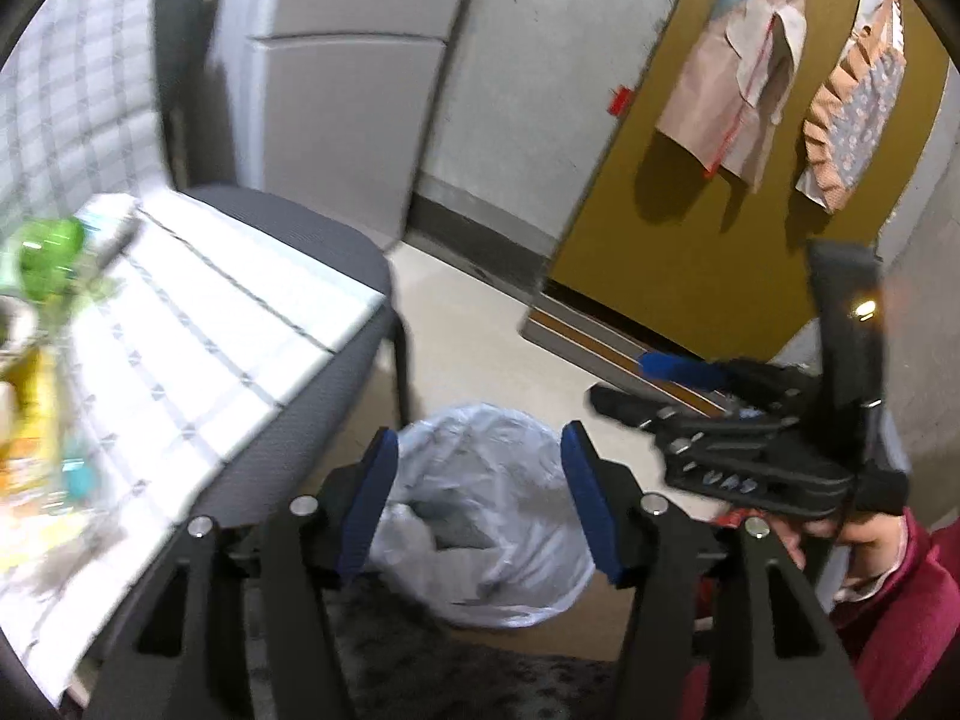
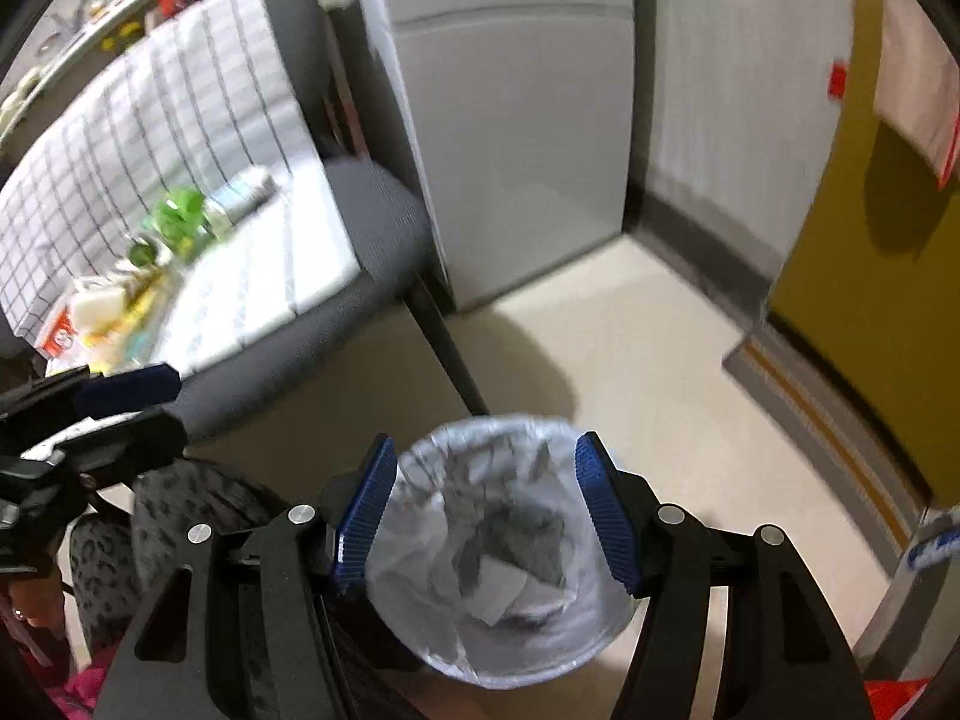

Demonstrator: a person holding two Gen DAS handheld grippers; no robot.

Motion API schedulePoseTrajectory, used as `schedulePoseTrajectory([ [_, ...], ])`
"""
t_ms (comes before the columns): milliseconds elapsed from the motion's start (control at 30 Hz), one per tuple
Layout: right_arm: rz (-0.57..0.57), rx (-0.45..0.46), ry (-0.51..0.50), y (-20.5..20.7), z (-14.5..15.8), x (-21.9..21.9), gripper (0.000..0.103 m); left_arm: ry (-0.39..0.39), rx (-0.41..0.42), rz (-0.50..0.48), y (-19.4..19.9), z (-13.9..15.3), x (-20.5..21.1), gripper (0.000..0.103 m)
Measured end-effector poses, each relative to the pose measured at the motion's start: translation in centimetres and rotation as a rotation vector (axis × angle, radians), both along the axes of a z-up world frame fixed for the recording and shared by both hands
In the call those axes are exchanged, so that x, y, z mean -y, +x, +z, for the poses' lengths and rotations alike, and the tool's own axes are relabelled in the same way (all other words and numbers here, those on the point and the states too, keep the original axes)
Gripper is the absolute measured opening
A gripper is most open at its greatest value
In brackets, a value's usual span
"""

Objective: Collect trash
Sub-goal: 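Swing both tools back toward the chair, then grasp the green tea bottle with the right gripper and lift it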

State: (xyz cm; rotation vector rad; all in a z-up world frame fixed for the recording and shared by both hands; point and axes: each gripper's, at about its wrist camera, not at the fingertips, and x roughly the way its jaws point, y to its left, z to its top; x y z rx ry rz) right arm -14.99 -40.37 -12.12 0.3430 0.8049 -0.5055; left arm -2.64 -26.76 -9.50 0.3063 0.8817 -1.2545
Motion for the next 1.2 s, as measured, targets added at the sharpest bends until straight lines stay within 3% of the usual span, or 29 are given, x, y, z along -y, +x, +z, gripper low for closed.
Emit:
schedulePoseTrajectory([
  [67,0.028,0.012,-0.059,0.4,1.8,-1.4,0.063,-0.023,0.020,0.030,0.3,1.1,-1.6,0.062],
  [267,0.080,0.030,-0.148,1.3,4.6,-4.4,0.063,-0.061,0.083,0.102,1.0,3.4,-4.9,0.062],
  [700,0.159,0.079,-0.121,3.4,5.6,-6.2,0.063,-0.062,0.056,0.258,5.2,2.7,-9.5,0.062],
  [900,0.276,0.151,-0.075,7.5,6.7,-6.8,0.068,-0.046,0.099,0.429,8.7,3.8,-13.4,0.066],
  [1033,0.381,0.184,-0.052,11.9,6.7,-7.7,0.075,-0.005,0.131,0.567,11.7,4.1,-16.4,0.066],
  [1200,0.465,0.202,-0.020,18.3,6.1,-7.8,0.075,0.041,0.144,0.695,15.5,3.7,-18.0,0.066],
])
